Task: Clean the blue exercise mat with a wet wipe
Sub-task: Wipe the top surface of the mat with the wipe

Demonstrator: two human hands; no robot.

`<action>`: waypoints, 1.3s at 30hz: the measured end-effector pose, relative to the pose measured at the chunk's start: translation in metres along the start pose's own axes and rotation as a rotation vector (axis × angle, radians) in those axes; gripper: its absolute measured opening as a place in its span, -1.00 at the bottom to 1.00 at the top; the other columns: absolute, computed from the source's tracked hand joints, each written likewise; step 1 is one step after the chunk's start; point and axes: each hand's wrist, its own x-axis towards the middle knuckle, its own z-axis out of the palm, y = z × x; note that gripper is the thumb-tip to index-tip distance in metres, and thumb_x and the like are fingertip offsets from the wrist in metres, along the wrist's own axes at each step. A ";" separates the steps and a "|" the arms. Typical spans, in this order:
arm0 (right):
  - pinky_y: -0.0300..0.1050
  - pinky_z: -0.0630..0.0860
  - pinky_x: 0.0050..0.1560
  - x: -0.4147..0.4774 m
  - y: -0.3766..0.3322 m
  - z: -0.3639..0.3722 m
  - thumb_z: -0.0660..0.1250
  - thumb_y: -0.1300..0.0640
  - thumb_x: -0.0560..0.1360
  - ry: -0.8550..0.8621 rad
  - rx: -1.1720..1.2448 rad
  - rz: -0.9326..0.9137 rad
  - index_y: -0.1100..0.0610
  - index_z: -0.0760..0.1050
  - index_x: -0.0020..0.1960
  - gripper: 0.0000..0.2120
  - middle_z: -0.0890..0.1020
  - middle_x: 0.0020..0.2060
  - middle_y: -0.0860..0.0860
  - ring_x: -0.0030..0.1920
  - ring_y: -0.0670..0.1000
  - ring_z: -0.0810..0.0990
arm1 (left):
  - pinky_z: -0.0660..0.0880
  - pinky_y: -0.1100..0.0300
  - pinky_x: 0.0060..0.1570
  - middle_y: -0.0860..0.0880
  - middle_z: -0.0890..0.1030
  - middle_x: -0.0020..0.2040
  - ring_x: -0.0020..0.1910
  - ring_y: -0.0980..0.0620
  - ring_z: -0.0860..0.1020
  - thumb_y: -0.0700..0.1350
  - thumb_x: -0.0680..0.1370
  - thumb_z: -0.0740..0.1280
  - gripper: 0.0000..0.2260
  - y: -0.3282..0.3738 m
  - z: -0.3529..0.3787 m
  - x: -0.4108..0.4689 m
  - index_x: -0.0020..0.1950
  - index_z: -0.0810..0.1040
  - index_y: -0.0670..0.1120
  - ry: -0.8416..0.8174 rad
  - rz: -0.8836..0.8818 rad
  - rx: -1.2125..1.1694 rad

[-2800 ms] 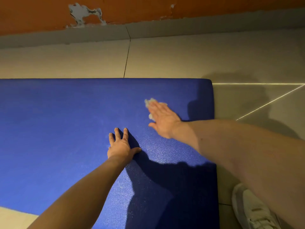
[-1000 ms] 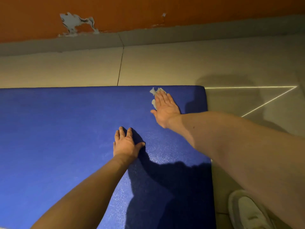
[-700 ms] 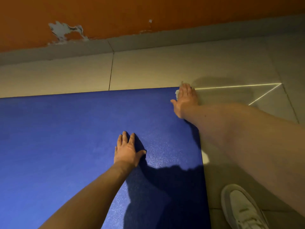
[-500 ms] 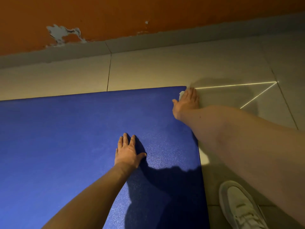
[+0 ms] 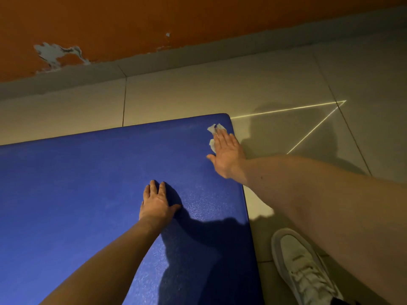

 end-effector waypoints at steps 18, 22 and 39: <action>0.09 -0.24 0.60 -0.018 -0.028 0.006 -0.18 -0.23 0.69 -0.011 0.112 0.184 0.26 -0.36 0.60 -0.26 -0.31 0.60 0.15 0.60 0.15 -0.33 | 0.17 -0.11 0.54 -0.03 -0.19 0.64 0.61 -0.11 -0.17 0.14 0.57 0.37 -0.16 -0.007 0.007 -0.016 0.65 -0.09 -0.01 -0.020 0.044 0.031; 0.09 -0.26 0.59 -0.024 -0.053 0.012 -0.10 -0.16 0.70 0.022 0.228 0.050 0.27 -0.33 0.60 -0.27 -0.34 0.59 0.15 0.59 0.14 -0.37 | 0.15 -0.09 0.54 -0.03 -0.21 0.64 0.61 -0.10 -0.18 0.12 0.57 0.38 -0.16 -0.012 0.011 -0.020 0.65 -0.10 -0.01 -0.019 0.060 0.034; 0.11 -0.22 0.60 0.014 -0.017 -0.012 -0.22 -0.19 0.69 0.001 0.074 0.180 0.21 -0.31 0.62 -0.32 -0.25 0.62 0.15 0.61 0.15 -0.29 | 0.20 -0.06 0.51 0.01 -0.25 0.63 0.61 -0.05 -0.22 0.12 0.59 0.36 -0.16 -0.021 0.012 -0.027 0.65 -0.16 0.03 -0.019 0.111 0.077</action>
